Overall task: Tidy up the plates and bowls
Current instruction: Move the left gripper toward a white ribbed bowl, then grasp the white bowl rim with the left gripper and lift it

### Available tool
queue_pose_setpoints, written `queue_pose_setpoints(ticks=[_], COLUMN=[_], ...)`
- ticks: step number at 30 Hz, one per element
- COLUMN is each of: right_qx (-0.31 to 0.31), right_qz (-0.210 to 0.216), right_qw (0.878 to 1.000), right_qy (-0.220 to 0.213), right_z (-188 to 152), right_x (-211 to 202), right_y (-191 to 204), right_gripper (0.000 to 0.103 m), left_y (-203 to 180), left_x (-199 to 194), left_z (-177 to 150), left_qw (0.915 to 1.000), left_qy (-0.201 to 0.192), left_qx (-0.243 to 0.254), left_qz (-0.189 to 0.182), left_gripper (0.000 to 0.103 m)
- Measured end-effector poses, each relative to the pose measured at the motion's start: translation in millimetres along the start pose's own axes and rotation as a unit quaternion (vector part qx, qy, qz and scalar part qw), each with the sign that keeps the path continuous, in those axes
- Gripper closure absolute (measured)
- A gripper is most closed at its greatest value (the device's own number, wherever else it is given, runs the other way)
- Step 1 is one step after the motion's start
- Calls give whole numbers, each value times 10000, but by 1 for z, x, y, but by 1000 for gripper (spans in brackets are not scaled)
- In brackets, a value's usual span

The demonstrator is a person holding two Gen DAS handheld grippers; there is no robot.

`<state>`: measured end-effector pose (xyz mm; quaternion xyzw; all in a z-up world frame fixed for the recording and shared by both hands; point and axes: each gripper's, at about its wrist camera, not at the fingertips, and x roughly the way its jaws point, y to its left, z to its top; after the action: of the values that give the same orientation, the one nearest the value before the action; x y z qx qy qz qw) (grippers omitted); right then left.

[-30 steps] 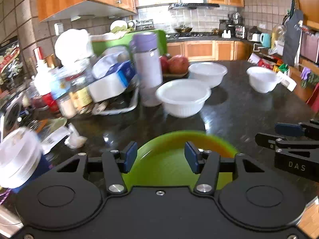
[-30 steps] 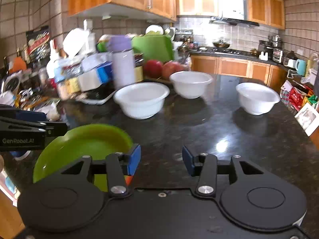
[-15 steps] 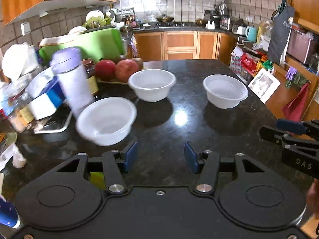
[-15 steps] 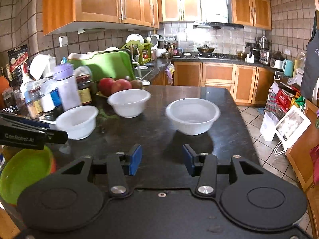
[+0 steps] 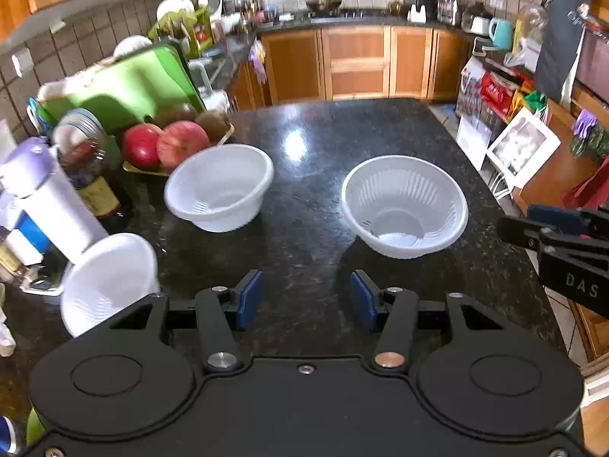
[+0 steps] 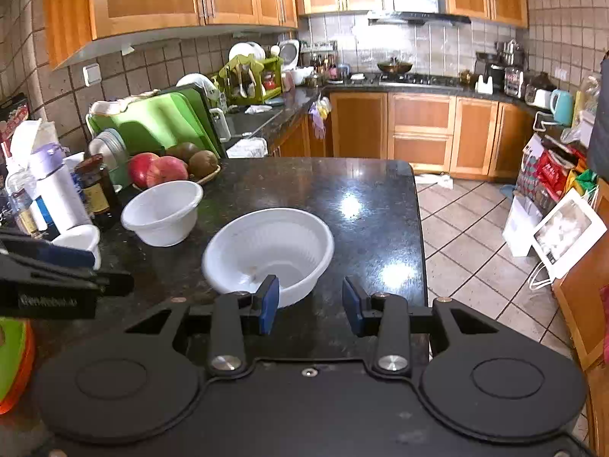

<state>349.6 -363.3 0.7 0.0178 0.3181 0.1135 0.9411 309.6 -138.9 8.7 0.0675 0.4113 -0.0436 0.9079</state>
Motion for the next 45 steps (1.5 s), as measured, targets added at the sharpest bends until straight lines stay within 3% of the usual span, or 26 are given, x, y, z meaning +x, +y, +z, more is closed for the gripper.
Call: queue_pose_setpoints(ticks=[8,18,29,39,45], right_qx=[10,-149,-113,-122,-143], right_qz=[181,333,337,323,331], right_qw=[9998,9989,9990,9980,9971], right_qy=[112,301,284,534,676], right_z=[22,25,31,28,25], right_x=[41,66,70,85,90], right_y=[-14,-8,-11,-9,-8], right_gripper=[64,64,64,75,83], left_y=[-18,-17,-11,-17,-24], left_x=[23,38,45,70,83], left_z=[15,34,49,52,51], left_qw=[9995,9988,9992,9986,9982], left_qy=[219,295,263,446,553], left_qx=[-45,-168,-290,-278,-197], left_qz=[230,363,71,-103,-79], left_gripper=[46,46,46,46,54])
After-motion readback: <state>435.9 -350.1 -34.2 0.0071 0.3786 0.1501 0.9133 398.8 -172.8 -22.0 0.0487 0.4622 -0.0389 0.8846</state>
